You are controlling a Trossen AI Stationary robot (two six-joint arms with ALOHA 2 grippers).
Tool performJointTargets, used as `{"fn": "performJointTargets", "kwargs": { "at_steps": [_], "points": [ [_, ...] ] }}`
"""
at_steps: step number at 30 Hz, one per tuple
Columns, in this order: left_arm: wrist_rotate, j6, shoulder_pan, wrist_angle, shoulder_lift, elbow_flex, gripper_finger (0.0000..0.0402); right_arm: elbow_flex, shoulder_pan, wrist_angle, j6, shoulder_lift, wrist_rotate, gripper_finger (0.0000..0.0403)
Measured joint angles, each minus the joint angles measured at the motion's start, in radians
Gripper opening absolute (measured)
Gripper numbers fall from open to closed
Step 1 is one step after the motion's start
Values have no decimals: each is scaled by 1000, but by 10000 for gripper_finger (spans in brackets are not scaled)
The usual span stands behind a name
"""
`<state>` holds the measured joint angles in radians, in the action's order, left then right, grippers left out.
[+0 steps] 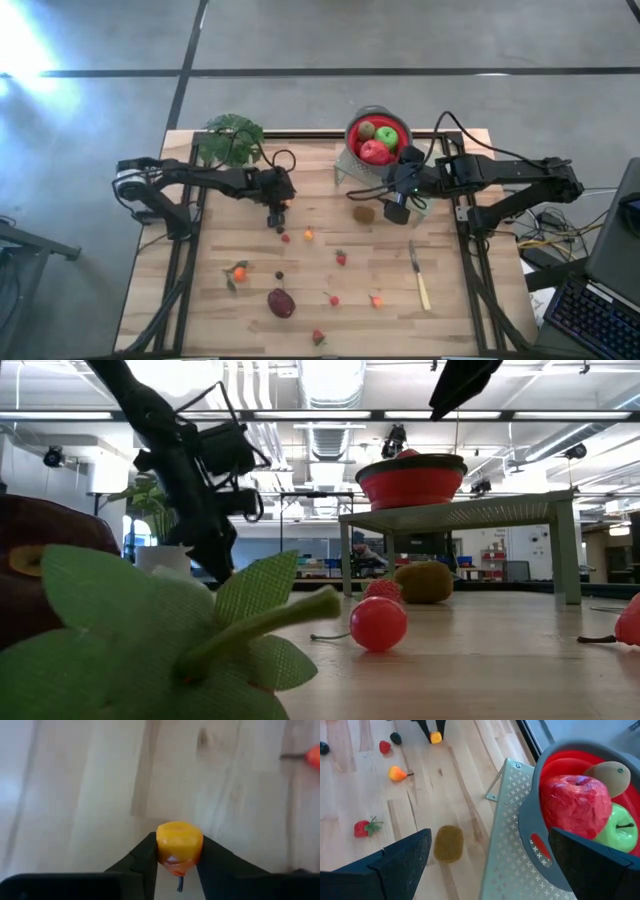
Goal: Pick & Place Fruit
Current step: Put the yellow pear into the red strainer bowl
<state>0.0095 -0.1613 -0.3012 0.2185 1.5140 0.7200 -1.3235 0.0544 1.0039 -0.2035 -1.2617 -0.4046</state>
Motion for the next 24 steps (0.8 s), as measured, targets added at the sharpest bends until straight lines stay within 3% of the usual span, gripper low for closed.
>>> {"fn": "performJointTargets", "kwargs": {
  "at_steps": [5,12,16,24],
  "points": [
    [3,18,0,-1,-84,53,128,-2,0,14,-3,40,-46,396],
    [14,27,0,-95,-178,195,124,-3,0,10,-27,131,-241,396],
    [24,-20,0,-170,-184,303,122,-3,-1,7,-63,178,-323,396],
    [15,-181,-3,-224,-101,516,123,-6,-3,3,-78,233,-332,396]
  ]
}}
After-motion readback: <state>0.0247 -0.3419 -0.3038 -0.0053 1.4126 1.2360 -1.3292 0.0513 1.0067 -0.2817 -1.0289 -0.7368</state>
